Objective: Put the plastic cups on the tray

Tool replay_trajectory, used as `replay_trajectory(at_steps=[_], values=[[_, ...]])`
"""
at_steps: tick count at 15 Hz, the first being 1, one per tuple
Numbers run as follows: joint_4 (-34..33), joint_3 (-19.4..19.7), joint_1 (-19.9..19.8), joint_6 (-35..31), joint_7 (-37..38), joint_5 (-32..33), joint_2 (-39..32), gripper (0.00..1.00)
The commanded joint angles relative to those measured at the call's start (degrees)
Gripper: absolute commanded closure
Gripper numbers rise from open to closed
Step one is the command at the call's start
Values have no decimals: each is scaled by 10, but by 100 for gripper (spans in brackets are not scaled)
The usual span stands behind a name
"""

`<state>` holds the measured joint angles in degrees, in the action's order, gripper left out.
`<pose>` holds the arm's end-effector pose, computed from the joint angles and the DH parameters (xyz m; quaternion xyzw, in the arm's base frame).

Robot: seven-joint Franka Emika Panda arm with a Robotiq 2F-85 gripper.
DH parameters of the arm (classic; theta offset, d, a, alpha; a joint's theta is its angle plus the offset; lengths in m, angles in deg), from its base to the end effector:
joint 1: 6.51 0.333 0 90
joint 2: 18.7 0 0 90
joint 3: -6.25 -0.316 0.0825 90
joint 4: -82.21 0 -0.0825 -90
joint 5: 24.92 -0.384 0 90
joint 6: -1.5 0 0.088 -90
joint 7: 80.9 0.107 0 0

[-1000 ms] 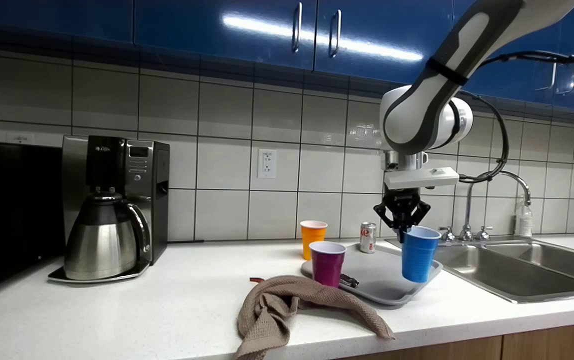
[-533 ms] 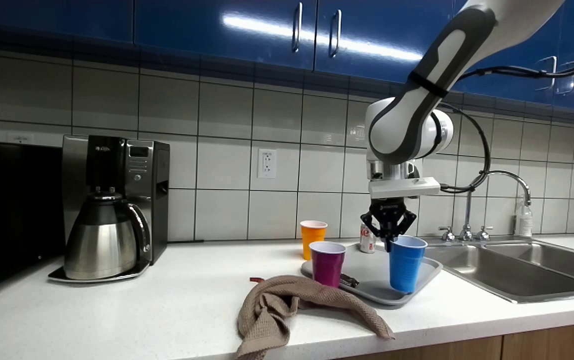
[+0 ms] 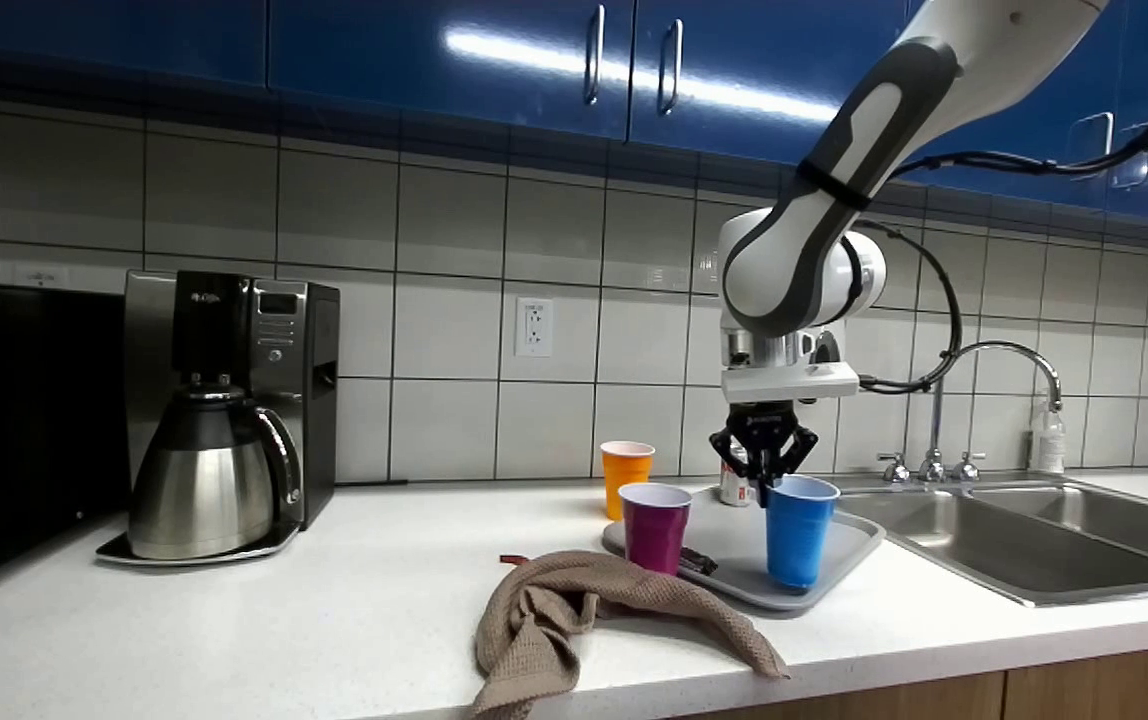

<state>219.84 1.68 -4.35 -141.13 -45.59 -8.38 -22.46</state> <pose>0.4937 0.0598 0.2892 0.9871 -0.1346 0.0412 0.0763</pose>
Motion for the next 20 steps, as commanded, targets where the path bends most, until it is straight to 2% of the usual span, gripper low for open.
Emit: replay_trajectory(at_steps=[1, 8, 9, 10, 17, 20], values=[[-25, 14, 13, 1, 19, 9, -20, 99], [-42, 29, 23, 2, 24, 11, -39, 99], [-45, 30, 24, 7, 25, 12, -41, 89], [-47, 33, 26, 13, 29, 12, -42, 70], [-28, 39, 28, 57, 12, 10, -11, 18], [-24, 38, 25, 74, 6, 15, 6, 0]])
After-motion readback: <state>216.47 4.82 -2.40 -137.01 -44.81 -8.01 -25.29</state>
